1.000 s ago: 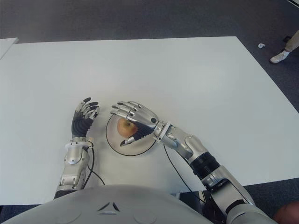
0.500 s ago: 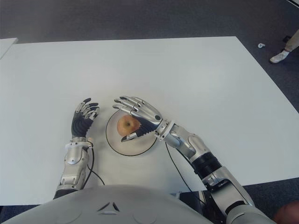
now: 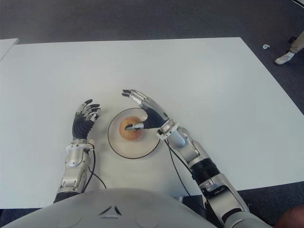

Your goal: Put the apples into the plate.

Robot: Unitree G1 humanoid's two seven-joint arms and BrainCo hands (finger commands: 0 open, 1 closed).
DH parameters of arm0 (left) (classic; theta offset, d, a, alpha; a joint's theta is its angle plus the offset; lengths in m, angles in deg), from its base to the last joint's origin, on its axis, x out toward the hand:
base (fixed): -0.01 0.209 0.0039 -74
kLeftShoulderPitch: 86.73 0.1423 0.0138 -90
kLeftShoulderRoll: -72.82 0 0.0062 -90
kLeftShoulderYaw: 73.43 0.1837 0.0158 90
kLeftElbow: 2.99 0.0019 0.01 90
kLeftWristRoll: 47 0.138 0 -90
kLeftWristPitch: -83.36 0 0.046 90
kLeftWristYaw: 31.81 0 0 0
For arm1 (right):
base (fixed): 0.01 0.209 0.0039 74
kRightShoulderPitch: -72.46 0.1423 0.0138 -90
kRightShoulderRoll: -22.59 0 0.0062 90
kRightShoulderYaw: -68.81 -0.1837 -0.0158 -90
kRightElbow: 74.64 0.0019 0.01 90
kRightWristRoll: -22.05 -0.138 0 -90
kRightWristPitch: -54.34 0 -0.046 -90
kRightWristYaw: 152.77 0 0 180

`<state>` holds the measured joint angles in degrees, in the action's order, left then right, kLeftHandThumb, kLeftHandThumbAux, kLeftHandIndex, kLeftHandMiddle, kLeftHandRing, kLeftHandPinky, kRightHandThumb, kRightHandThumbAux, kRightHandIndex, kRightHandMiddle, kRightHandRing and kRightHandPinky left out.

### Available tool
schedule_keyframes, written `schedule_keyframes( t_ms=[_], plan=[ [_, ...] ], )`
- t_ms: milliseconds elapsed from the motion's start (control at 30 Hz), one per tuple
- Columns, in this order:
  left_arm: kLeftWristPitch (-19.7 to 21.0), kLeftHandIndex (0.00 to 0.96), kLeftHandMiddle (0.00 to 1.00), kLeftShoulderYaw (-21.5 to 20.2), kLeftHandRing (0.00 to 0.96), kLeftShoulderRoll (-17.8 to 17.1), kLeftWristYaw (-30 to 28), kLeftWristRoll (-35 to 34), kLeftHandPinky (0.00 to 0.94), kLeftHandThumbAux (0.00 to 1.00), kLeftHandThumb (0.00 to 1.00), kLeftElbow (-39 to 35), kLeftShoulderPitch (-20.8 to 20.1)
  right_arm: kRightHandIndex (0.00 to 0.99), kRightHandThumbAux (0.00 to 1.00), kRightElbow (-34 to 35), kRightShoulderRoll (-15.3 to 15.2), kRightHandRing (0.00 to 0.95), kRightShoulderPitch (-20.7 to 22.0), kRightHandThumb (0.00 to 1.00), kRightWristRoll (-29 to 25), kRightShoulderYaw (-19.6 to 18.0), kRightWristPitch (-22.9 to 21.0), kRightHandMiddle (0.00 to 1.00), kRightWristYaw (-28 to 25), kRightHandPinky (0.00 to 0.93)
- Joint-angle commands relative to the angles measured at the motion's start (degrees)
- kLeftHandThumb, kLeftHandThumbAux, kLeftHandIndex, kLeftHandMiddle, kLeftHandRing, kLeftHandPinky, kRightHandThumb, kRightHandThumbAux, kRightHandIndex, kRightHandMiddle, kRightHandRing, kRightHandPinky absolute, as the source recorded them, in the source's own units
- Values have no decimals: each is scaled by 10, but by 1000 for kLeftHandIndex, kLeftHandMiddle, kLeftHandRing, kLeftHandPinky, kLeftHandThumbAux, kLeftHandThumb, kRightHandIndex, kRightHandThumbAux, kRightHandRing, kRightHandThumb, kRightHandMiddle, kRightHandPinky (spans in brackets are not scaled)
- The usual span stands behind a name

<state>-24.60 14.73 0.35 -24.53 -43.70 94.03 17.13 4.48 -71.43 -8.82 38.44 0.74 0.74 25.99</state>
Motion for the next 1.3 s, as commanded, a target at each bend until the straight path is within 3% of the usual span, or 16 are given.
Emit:
schedule_keyframes(
  t_ms=[33, 100, 167, 333, 433, 800, 1100, 1300],
  plan=[
    [19, 211, 335, -3, 342, -4, -6, -2, 342, 683, 276, 0, 3, 0, 388, -34, 21, 19, -18, 54, -115, -34, -29, 21, -62, 71],
    [24, 214, 337, -4, 343, -5, -5, -2, 343, 686, 285, -4, 6, 10, 424, -115, 38, 46, -8, 67, -188, -68, -32, 47, -107, 101],
    [26, 214, 337, -6, 342, -7, -5, -2, 342, 687, 289, -7, 8, 25, 451, -141, 54, 69, -7, 85, -236, -91, -50, 68, -131, 127],
    [28, 212, 338, -10, 343, -11, -9, -6, 345, 691, 297, -11, 15, 59, 498, -114, 76, 113, -42, 141, -305, -137, -106, 114, -149, 170],
    [29, 209, 340, -14, 346, -16, -15, -13, 349, 680, 297, -14, 20, 105, 531, -133, 76, 169, -72, 176, -330, -176, -111, 176, -163, 231],
    [6, 205, 340, -30, 356, -24, -51, -49, 359, 632, 251, -4, 27, 171, 574, -124, 134, 262, -87, 304, -307, -228, -142, 274, -102, 296],
    [-6, 206, 342, -39, 359, -24, -63, -62, 358, 605, 215, 4, 27, 213, 582, -86, 142, 297, -136, 358, -287, -247, -139, 321, -84, 305],
    [-13, 208, 340, -44, 358, -27, -63, -56, 351, 602, 204, 12, 28, 209, 587, -72, 145, 296, -163, 331, -278, -259, -139, 319, -78, 301]
  ],
)
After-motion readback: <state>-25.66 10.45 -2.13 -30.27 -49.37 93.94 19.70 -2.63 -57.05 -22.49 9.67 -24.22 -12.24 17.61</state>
